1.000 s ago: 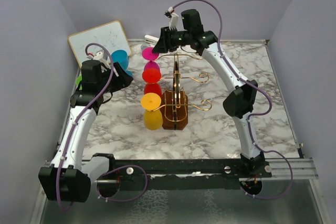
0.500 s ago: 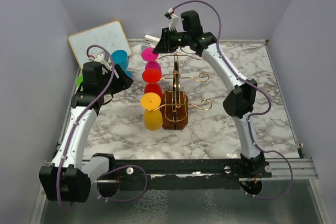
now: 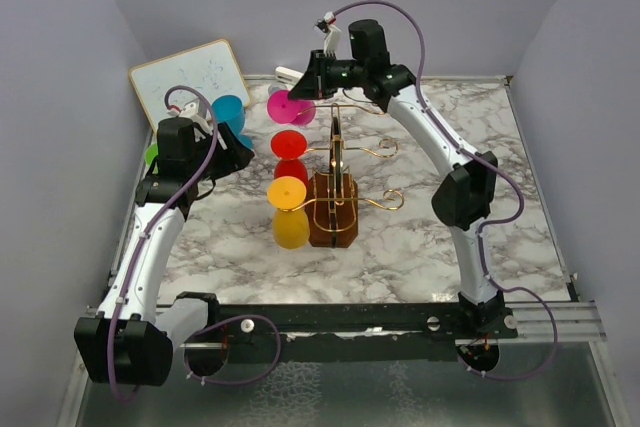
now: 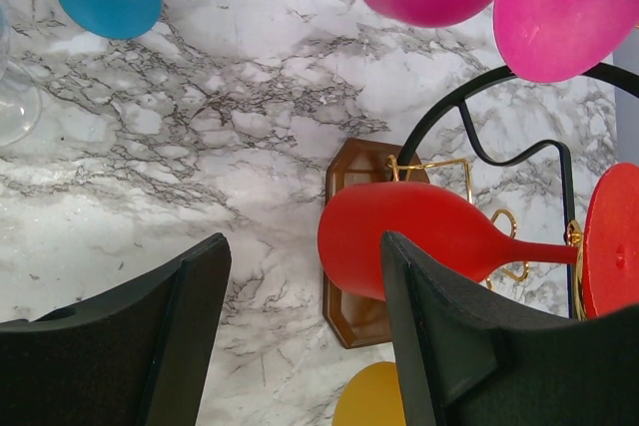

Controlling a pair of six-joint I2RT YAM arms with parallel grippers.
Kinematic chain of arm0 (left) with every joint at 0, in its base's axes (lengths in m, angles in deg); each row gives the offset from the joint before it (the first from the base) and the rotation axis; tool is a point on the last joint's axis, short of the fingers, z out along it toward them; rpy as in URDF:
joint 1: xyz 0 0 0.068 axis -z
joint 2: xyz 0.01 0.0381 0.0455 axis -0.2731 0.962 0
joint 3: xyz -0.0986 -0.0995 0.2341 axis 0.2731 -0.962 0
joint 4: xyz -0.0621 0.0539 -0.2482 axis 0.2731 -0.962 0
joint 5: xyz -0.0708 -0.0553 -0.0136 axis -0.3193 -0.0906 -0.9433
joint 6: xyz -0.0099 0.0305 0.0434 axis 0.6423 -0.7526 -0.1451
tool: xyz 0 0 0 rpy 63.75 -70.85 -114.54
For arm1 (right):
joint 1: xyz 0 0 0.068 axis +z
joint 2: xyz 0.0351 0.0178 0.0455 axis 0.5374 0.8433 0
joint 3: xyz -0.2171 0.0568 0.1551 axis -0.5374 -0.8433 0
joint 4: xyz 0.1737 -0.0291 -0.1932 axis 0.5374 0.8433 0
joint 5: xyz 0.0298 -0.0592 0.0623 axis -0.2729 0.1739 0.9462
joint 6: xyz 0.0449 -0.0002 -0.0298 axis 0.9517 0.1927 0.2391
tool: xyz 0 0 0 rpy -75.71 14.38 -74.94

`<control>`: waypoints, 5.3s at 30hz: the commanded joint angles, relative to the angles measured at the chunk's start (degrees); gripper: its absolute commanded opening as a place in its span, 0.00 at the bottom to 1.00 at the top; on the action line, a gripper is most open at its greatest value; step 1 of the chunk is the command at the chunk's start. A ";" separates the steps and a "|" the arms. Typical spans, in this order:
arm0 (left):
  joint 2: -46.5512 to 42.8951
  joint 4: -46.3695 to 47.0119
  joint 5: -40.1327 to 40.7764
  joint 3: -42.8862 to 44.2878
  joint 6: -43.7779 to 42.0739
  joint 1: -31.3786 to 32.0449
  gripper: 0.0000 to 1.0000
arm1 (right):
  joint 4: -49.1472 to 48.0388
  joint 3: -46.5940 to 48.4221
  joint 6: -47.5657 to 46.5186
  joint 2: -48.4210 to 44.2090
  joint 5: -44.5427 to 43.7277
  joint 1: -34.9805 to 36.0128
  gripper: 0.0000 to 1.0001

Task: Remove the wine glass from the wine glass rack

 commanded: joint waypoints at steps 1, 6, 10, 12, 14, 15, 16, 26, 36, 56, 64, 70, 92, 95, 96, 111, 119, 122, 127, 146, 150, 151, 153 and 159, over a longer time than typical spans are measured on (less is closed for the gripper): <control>-1.55 0.39 -1.17 0.96 -0.16 0.25 0.64 | -6.82 -2.44 4.10 -4.64 2.30 0.34 0.01; -1.84 0.10 -1.08 0.99 -0.16 0.25 0.64 | -11.29 -3.87 8.09 -5.76 4.44 0.33 0.01; -2.04 -0.23 -0.97 1.19 -0.35 0.25 0.64 | -13.00 -3.59 10.06 -5.77 4.52 0.24 0.01; -2.13 -0.43 -0.93 1.36 -0.40 0.25 0.64 | -13.86 -3.80 11.59 -5.57 4.90 0.03 0.01; -2.19 -0.70 -0.85 1.55 -0.66 0.25 0.64 | -14.14 -3.63 12.64 -5.05 5.53 -0.24 0.01; -2.13 -0.82 -0.76 1.69 -0.87 0.25 0.64 | -13.98 -3.55 12.93 -4.87 5.77 -0.28 0.01; -2.12 -1.08 -0.68 1.73 -0.94 0.25 0.64 | -13.84 -3.77 13.20 -4.74 5.75 -0.36 0.01; -2.21 -1.50 -0.62 2.00 -0.96 0.25 0.64 | -13.15 -3.32 15.23 -2.73 7.74 -0.55 0.01; -1.79 -1.74 -0.31 2.35 -1.13 0.30 0.64 | -9.34 -2.90 13.58 -1.44 5.19 -0.94 0.01; -1.03 -0.92 -0.67 1.21 -0.77 0.25 0.64 | -5.90 -4.89 10.80 -1.96 3.40 -1.78 0.01; -1.29 -0.96 -0.58 0.82 -0.65 0.25 0.64 | -10.53 -13.50 11.93 -7.88 -1.55 -3.88 0.01; -1.43 -0.70 -0.66 0.73 -0.44 0.26 0.64 | -12.37 -12.79 11.96 -9.72 -3.97 -5.43 0.01; -2.44 -0.98 -1.12 11.71 0.52 0.25 0.65 | -37.69 -35.66 -22.27 -32.74 -9.23 -4.63 0.01; -2.18 0.64 -4.08 15.84 2.82 0.25 0.65 | -41.39 -44.64 -41.25 -40.87 -8.33 0.85 0.01; -2.11 1.37 -5.60 17.08 3.72 0.25 0.65 | -41.57 -47.64 -49.18 -44.39 -9.51 3.58 0.01; -3.56 2.41 -18.47 28.89 18.47 1.21 0.67 | -44.75 -65.99 -92.02 -54.45 -36.37 25.28 0.01; -4.04 0.60 -16.77 28.73 20.47 1.22 0.67 | -51.88 -76.52 -110.54 -58.04 -46.97 31.63 0.01; -3.93 -1.62 -15.19 31.39 19.93 1.26 0.67 | -51.08 -79.07 -116.34 -59.50 -49.02 32.86 0.01; -5.20 -3.46 -13.55 32.93 20.70 1.44 0.66 | -52.53 -84.18 -126.74 -62.23 -51.38 34.09 0.01; -8.36 -8.79 -15.92 32.74 21.54 1.91 0.64 | -52.80 -88.26 -140.08 -60.15 -54.44 42.23 0.01; -7.76 -11.10 -16.86 33.29 20.56 2.25 0.64 | -53.28 -88.17 -142.00 -59.49 -54.99 43.06 0.01; -7.73 -11.83 -16.84 33.66 20.17 2.27 0.63 | -53.12 -88.16 -142.36 -59.48 -55.18 43.07 0.01; -7.40 -13.70 -16.48 34.70 19.07 2.36 0.63 | -52.74 -88.07 -142.87 -59.39 -55.30 43.13 0.01; -7.26 -16.89 -16.40 36.04 17.65 2.70 0.63 | -49.39 -87.86 -144.22 -59.51 -56.46 43.66 0.01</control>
